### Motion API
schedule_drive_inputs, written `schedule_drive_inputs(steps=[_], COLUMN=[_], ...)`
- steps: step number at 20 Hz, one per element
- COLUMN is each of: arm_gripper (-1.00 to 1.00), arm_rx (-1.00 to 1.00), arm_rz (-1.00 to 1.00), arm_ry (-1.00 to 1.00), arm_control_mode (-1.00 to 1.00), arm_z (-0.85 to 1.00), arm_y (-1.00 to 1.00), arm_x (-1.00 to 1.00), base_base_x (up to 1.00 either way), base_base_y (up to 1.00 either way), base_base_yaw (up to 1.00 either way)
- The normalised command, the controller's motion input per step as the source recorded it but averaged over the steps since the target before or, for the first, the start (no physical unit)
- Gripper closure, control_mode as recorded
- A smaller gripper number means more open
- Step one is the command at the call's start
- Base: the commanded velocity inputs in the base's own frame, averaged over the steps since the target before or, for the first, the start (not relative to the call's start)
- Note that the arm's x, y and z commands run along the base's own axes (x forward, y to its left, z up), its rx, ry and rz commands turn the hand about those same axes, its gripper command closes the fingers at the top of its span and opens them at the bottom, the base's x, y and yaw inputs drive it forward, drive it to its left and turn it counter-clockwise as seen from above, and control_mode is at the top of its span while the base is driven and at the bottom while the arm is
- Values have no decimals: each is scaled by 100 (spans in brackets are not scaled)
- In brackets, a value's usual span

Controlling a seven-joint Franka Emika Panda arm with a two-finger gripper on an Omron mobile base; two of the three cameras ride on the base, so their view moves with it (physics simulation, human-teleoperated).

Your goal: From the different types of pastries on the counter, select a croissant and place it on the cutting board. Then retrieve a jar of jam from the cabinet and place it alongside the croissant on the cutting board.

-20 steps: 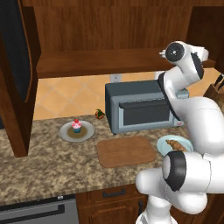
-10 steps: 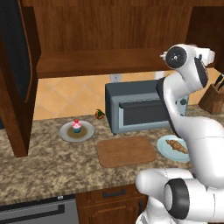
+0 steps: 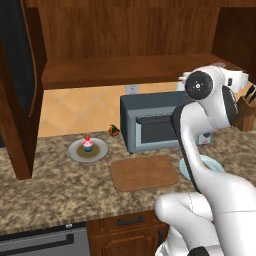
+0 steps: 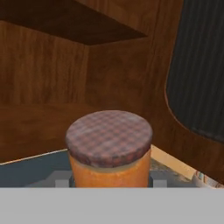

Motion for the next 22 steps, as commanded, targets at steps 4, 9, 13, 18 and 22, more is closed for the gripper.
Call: schedule_drive_inputs(steps=[4,9,13,18,22], arm_gripper=[100,100,100,100,100], arm_rx=[13,12,16,11,1], arm_rz=[0,0,3,1,0], arm_ry=[12,11,0,-5,-14], arm_control_mode=[-100,-100,-100,-100,-100], arm_z=[0,-2,-42,-68,-89], arm_y=[0,-19,6,27,58], arm_x=[-55,-27,-51,-54,-21], base_base_x=[0,0,0,0,0], base_base_y=[0,0,0,0,0], base_base_yaw=[0,0,0,0,0])
